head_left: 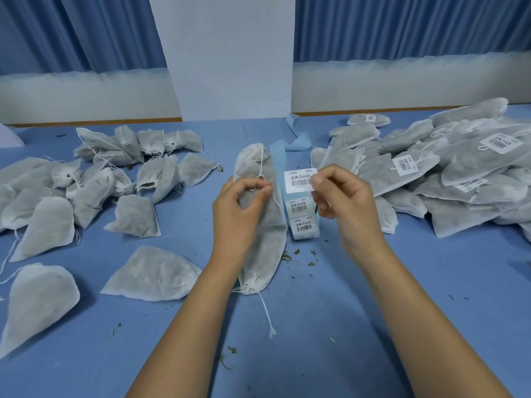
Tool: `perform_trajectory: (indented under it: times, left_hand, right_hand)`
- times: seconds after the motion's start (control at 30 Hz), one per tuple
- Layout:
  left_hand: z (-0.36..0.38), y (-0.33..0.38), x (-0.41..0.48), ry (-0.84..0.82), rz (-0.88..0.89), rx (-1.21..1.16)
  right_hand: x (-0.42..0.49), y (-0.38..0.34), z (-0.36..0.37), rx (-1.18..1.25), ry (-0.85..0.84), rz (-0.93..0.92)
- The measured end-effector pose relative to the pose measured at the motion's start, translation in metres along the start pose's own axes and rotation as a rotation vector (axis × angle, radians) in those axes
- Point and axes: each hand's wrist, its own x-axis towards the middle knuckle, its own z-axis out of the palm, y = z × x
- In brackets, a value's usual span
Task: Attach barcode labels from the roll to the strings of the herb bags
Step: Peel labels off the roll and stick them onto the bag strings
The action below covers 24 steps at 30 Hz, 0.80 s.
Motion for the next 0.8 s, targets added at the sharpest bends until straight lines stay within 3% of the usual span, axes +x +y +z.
perform_trajectory:
  times: [0.23, 0.63, 0.8]
  left_hand:
    - [0.003, 0.0, -0.002, -0.091, 0.079, 0.02]
    - [0.005, -0.001, -0.007, -0.196, 0.116, -0.077]
    - [0.001, 0.0, -0.006, -0.263, 0.209, -0.046]
  right_hand:
    - [-0.003, 0.011, 0.01, -0.117, -0.157, -0.107]
    - [0.0, 0.023, 0.01, -0.194, -0.035, -0.029]
    - [0.0, 0.025, 0.011, -0.215, 0.025, -0.009]
